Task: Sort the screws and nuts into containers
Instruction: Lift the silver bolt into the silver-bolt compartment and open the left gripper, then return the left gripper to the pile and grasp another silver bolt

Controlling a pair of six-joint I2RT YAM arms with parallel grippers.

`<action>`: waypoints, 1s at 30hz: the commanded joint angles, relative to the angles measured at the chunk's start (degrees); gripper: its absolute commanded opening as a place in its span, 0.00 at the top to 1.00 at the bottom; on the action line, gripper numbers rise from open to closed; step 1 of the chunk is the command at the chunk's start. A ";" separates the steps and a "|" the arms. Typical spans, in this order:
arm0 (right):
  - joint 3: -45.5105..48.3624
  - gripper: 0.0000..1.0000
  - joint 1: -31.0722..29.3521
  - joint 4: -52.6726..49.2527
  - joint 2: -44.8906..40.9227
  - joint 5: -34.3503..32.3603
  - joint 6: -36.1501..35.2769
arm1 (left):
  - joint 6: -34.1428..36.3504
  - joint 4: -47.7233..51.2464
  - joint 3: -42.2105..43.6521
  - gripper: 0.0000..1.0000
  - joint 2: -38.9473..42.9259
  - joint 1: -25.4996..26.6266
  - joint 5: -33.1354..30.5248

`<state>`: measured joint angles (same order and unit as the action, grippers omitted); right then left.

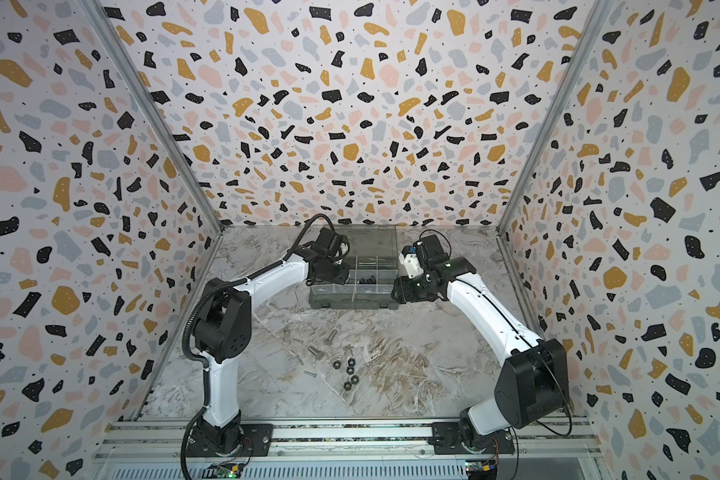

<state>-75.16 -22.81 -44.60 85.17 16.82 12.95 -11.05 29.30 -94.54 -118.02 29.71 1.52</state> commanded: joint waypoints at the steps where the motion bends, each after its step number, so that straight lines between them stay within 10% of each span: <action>1: -3.17 0.40 0.29 -1.48 0.45 -0.53 0.22 | 0.24 -0.72 -1.21 0.48 0.56 -0.36 2.50; 19: -2.59 0.40 -1.99 0.60 3.16 3.79 -0.83 | -2.18 0.45 30.74 0.52 25.59 2.21 5.76; 30: -0.23 0.40 -4.38 1.07 0.75 3.51 0.40 | -3.58 -2.07 37.79 0.54 25.14 8.69 6.39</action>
<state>-76.29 -27.11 -43.11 88.55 20.05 12.80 -13.74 29.23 -57.21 -92.60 38.39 7.38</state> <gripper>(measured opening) 0.600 0.460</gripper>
